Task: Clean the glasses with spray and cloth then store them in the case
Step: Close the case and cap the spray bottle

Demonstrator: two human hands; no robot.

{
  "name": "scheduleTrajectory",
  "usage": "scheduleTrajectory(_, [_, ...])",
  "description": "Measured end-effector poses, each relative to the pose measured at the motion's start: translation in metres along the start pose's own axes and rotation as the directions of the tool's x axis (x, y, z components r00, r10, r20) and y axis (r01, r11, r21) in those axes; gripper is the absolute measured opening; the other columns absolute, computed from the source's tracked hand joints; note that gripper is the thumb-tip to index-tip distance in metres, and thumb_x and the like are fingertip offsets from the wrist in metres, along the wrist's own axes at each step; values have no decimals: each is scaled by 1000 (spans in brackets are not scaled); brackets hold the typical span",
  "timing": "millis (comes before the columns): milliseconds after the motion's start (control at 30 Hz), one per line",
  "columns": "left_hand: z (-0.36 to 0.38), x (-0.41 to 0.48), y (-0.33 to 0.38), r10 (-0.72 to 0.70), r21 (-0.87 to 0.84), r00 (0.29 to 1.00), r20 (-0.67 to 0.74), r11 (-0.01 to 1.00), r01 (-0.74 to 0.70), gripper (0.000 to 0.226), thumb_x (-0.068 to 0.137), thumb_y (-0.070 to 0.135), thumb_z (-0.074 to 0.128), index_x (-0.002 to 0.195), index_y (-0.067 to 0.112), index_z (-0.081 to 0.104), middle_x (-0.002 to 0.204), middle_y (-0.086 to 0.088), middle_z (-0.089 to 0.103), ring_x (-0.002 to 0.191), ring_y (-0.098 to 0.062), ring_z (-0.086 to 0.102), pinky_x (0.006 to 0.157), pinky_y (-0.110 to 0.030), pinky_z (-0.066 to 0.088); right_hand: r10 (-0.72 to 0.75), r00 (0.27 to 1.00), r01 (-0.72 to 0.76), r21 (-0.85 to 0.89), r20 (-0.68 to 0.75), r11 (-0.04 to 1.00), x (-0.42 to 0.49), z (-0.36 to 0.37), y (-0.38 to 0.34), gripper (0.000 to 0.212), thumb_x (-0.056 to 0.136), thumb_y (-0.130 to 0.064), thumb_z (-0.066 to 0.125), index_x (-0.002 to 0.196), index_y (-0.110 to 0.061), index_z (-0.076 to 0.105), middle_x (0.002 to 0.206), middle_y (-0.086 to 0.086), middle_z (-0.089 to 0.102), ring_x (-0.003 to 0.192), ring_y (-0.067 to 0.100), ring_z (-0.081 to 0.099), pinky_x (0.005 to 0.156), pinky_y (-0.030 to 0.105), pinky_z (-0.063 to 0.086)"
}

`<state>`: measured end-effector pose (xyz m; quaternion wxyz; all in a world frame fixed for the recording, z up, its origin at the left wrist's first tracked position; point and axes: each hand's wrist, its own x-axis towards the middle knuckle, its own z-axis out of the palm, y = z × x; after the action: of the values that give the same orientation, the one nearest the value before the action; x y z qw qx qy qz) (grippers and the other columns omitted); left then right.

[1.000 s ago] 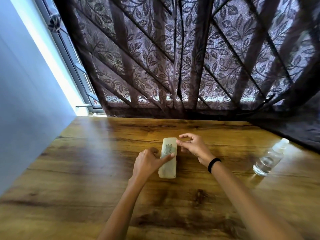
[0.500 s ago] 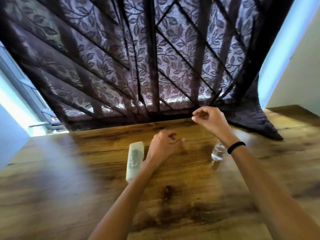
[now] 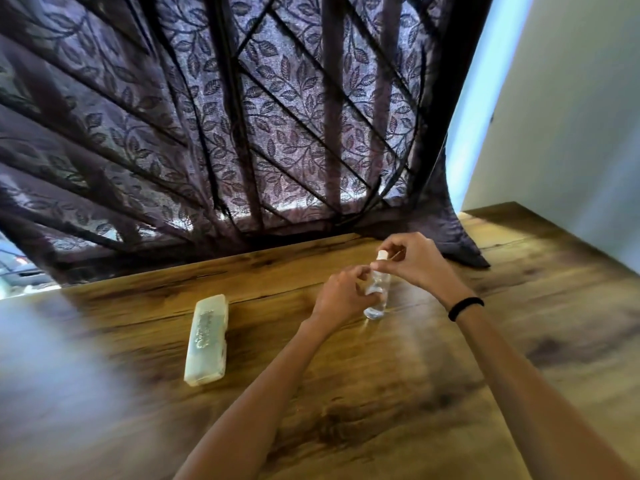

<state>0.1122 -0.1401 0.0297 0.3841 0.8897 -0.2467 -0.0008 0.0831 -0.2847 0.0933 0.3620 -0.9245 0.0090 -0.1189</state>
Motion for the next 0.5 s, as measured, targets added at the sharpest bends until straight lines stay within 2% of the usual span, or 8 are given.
scheduleTrajectory(267, [-2,-6,-5,-78,11,994,-76,997,79,30,74,40,73,94,21,61,85,4,69,73,-8,62,64,-26,52,-52,997,51,5,51,999,9,12,-6,13,69,-22,78,70,-22,65,72,-4,65,69,11,60,66,27,50])
scheduleTrajectory(400, [-26,-16,-21,-118,19,980,-162,992,123,33,73,40,74,99,21,63,85,6,69,72,-5,61,60,-22,48,-89,993,83,77,83,994,20,33,-23,12,68,-22,78,74,-20,68,74,-6,67,69,7,60,65,21,47])
scheduleTrajectory(500, [-54,-26,-41,-169,50,959,-226,982,184,35,72,39,74,101,22,64,87,6,69,76,-9,63,63,-28,51,-142,985,127,138,102,982,30,59,-47,14,68,-22,79,78,-19,70,78,-4,69,71,6,60,67,23,47])
